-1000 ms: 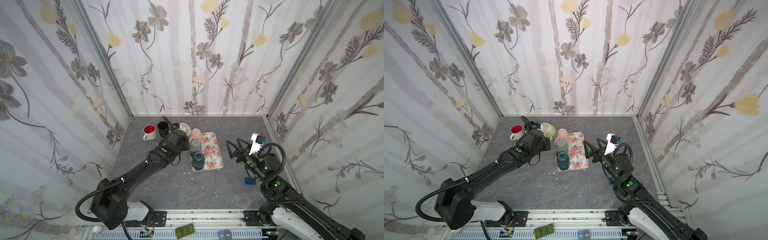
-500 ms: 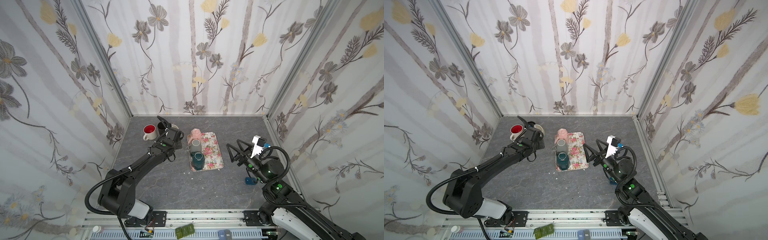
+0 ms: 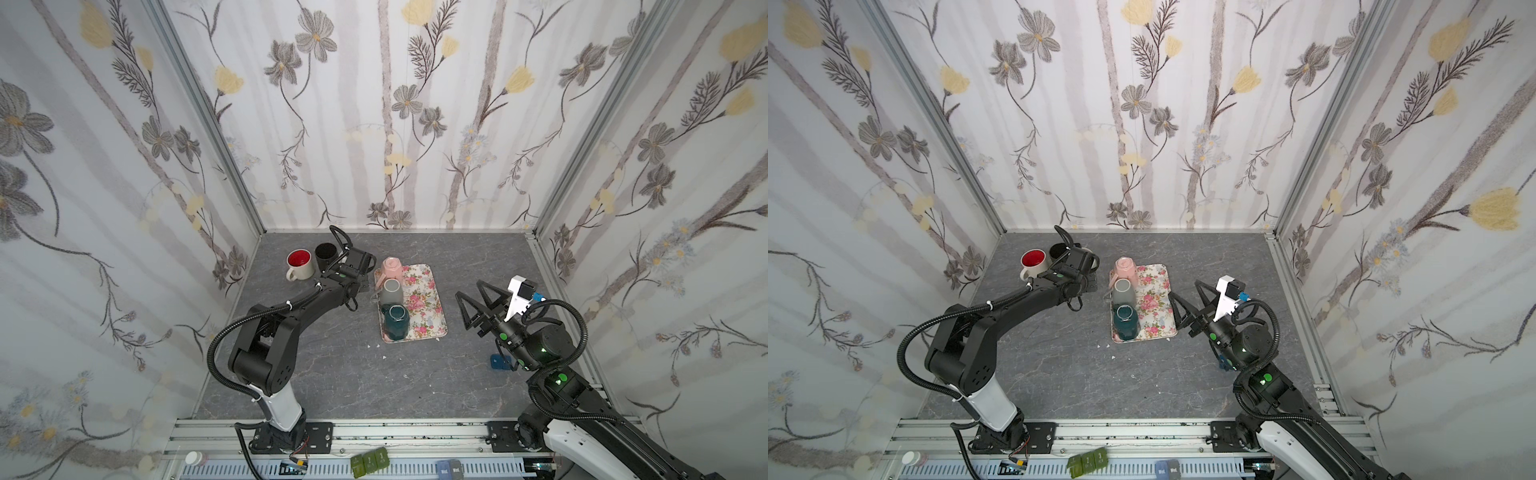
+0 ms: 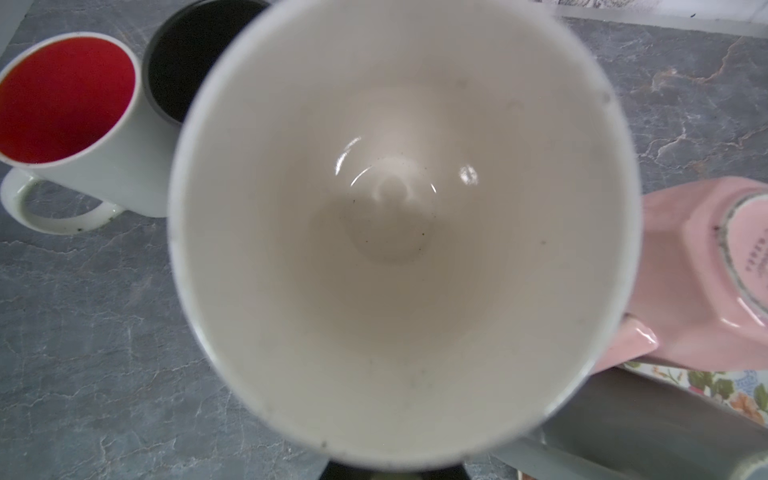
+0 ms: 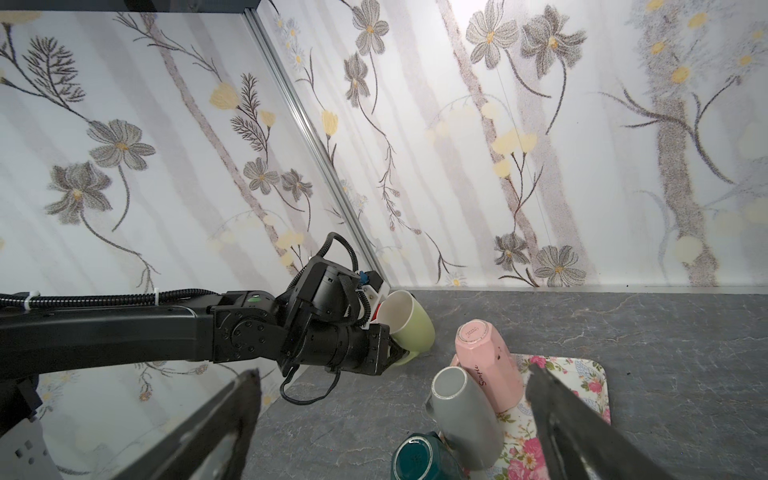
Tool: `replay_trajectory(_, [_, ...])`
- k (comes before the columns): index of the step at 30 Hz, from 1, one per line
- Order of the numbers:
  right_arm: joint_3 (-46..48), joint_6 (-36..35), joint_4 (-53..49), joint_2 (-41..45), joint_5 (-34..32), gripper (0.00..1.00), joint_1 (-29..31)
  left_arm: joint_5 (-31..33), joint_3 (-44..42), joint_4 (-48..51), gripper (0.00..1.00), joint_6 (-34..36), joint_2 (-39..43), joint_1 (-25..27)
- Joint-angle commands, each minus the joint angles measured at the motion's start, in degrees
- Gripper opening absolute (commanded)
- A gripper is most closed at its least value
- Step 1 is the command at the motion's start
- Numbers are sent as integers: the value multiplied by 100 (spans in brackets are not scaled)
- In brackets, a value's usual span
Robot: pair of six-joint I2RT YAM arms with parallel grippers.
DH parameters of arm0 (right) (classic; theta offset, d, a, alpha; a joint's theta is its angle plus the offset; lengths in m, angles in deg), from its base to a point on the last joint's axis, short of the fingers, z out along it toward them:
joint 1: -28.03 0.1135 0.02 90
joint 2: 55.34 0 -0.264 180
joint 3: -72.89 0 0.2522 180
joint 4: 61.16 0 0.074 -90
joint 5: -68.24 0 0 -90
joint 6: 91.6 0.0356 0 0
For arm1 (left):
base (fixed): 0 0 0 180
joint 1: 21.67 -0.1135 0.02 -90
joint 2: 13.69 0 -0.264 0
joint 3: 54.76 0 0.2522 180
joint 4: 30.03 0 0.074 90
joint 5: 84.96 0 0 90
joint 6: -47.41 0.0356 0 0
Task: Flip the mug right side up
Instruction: 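Carry the light-green mug with the left gripper beside the black mug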
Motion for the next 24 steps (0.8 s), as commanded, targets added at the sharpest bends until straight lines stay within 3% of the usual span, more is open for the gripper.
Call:
replay_trajectory(1, [9,-175,-76,51,-40,100,0,241,196,-366,0,97,-191,-13])
replay_trajectory(24, [102,-214,-210,63,-259,100,1,241,774,-124,0,78,-1079,-253])
